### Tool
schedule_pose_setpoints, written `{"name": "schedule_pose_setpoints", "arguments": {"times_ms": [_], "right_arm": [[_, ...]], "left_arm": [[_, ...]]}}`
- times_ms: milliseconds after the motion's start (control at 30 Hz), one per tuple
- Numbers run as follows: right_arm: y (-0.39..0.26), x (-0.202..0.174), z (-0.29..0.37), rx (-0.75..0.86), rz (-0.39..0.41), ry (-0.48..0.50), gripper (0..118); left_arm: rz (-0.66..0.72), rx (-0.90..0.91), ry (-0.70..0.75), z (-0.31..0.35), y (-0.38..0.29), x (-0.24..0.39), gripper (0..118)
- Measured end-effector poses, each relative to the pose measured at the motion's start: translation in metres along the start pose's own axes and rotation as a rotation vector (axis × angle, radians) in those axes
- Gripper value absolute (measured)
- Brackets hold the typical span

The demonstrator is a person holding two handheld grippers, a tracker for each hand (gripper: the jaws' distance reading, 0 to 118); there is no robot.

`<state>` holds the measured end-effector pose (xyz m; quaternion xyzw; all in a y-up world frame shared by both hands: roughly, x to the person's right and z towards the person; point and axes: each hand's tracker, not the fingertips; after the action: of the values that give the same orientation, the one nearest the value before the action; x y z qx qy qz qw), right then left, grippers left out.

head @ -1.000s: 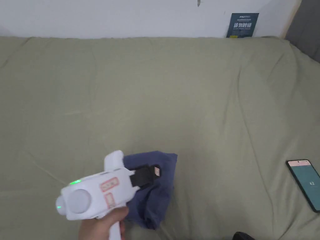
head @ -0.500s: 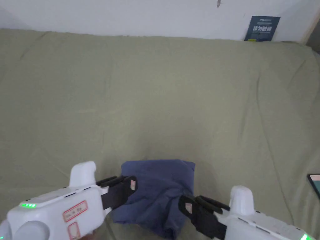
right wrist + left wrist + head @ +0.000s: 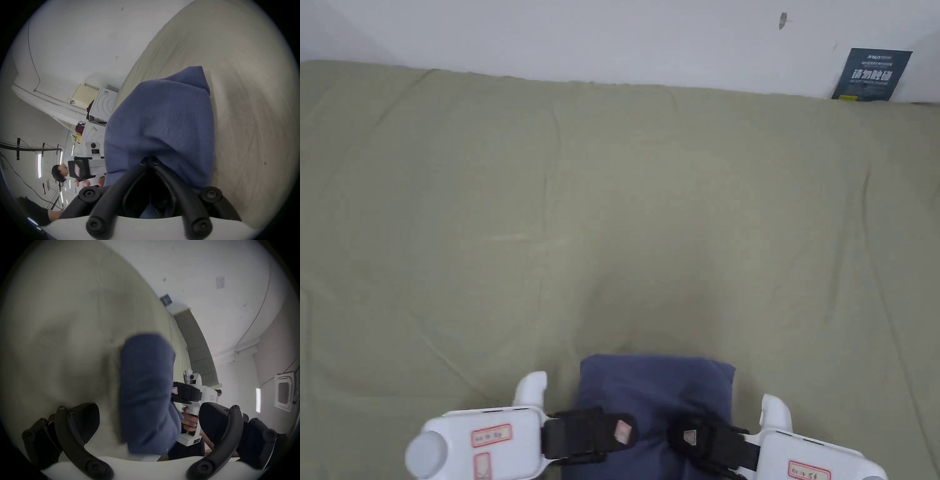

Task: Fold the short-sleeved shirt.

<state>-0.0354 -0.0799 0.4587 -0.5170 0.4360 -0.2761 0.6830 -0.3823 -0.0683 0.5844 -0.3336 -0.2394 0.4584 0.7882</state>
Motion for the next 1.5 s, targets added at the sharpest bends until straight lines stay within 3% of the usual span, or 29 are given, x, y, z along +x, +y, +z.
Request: {"name": "schedule_pose_setpoints", "arguments": {"times_ms": [100, 133, 167, 233, 300, 333, 367, 500, 600, 700, 733, 800, 833, 867, 933, 1000, 1133, 1167, 1200, 1233, 1267, 1300, 1500], "right_arm": [[0.000, -0.003, 0.001, -0.011, 0.016, -0.004, 0], [0.000, -0.005, 0.004, -0.011, 0.028, -0.009, 0], [-0.001, -0.007, 0.007, -0.008, 0.039, -0.013, 0], [-0.005, -0.012, 0.016, 0.005, 0.069, -0.005, 0], [-0.011, -0.020, 0.029, 0.015, 0.086, 0.011, 0], [-0.015, -0.024, 0.035, 0.017, 0.093, 0.011, 0], [-0.020, -0.031, 0.043, 0.020, 0.105, 0.006, 0], [-0.043, -0.054, 0.074, 0.033, 0.147, 0.007, 0], [-0.062, -0.068, 0.091, 0.037, 0.159, -0.003, 0], [-0.078, -0.079, 0.102, 0.045, 0.166, -0.033, 0], [-0.083, -0.083, 0.105, 0.046, 0.172, -0.043, 0], [-0.089, -0.089, 0.107, 0.041, 0.178, -0.060, 0], [-0.092, -0.091, 0.108, 0.039, 0.179, -0.066, 0], [-0.094, -0.095, 0.109, 0.037, 0.186, -0.075, 0], [-0.095, -0.102, 0.111, 0.031, 0.208, -0.088, 0], [-0.096, -0.109, 0.113, 0.026, 0.221, -0.087, 0], [-0.099, -0.127, 0.118, 0.039, 0.273, -0.072, 0], [-0.099, -0.135, 0.119, 0.054, 0.301, -0.090, 0], [-0.100, -0.145, 0.122, 0.082, 0.346, -0.150, 0], [-0.100, -0.153, 0.124, 0.105, 0.381, -0.216, 0], [-0.099, -0.160, 0.127, 0.124, 0.413, -0.278, 0], [-0.097, -0.170, 0.131, 0.151, 0.454, -0.339, 0], [-0.082, -0.233, 0.202, 0.490, 0.725, -0.434, 0]], "left_arm": [[-0.026, -0.048, 0.189, -0.027, 0.001, 0.021, 116], [-0.012, -0.038, 0.207, -0.026, 0.002, 0.025, 94], [0.007, -0.020, 0.248, -0.023, 0.003, 0.029, 32], [-0.022, 0.013, 0.421, -0.016, 0.008, 0.030, 33], [0.080, -0.015, 0.265, -0.003, 0.008, 0.019, 33], [0.101, -0.014, 0.240, 0.004, 0.007, 0.021, 33], [0.037, 0.008, 0.317, 0.020, 0.011, 0.022, 33], [0.030, 0.050, 0.394, 0.114, 0.034, 0.009, 33], [-0.011, 0.057, 0.568, 0.215, 0.068, -0.019, 33], [0.056, -0.015, 0.628, 0.301, 0.100, -0.060, 33], [0.079, -0.002, 0.712, 0.324, 0.107, -0.065, 34], [0.108, 0.005, 0.704, 0.343, 0.109, -0.079, 46], [0.122, 0.027, 0.683, 0.348, 0.108, -0.080, 62], [0.126, 0.046, 0.664, 0.350, 0.106, -0.075, 86], [0.044, 0.056, 0.594, 0.372, 0.102, -0.056, 107], [-0.015, 0.073, 0.583, 0.403, 0.100, -0.037, 110], [-0.032, 0.093, 0.912, 0.444, 0.082, 0.002, 110], [-0.056, 0.099, 1.043, 0.442, 0.074, 0.014, 103], [-0.109, 0.133, 1.185, 0.433, 0.059, 0.033, 88], [-0.181, 0.164, 1.235, 0.425, 0.046, 0.048, 59], [-0.272, 0.193, 1.190, 0.413, 0.032, 0.064, 26], [-0.336, 0.230, 1.142, 0.397, 0.017, 0.084, 18], [-0.723, 0.675, 0.964, 0.273, -0.063, 0.235, 14]]}}
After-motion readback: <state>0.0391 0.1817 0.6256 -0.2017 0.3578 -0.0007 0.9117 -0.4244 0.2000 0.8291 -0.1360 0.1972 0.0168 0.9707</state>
